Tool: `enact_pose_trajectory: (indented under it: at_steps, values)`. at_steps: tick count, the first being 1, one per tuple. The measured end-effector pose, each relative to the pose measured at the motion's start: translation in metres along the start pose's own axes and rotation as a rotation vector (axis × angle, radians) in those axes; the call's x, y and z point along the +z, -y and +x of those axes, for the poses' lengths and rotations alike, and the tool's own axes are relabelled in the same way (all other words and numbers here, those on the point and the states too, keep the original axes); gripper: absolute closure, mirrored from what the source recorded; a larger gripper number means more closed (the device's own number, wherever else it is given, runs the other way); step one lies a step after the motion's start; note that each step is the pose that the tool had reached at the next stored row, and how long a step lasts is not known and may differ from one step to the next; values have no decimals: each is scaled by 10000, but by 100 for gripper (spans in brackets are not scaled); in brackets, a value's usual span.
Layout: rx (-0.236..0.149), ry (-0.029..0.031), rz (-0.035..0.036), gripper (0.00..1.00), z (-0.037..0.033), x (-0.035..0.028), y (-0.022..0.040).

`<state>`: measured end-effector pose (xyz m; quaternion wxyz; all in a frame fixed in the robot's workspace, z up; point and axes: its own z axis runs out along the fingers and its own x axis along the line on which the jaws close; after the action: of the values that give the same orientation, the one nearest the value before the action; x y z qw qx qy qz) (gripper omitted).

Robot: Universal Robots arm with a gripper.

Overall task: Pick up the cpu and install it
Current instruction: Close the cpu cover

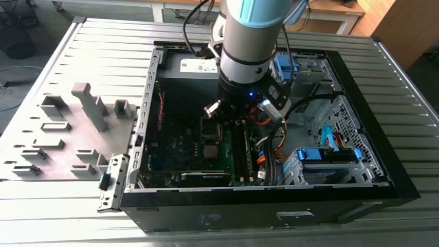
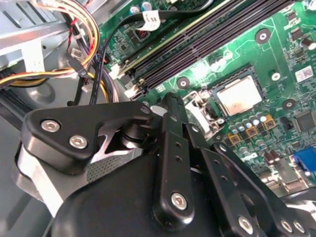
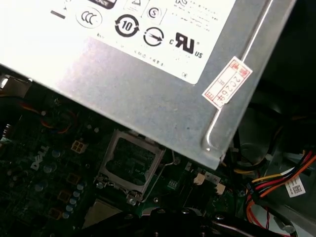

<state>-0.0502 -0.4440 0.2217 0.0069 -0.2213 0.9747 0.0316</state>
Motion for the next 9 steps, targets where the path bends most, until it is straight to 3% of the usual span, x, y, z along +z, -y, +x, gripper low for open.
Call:
enact_pose_trajectory:
  at_steps: [9]
  values:
    - [1,9,-17,89,-13,21,-28]
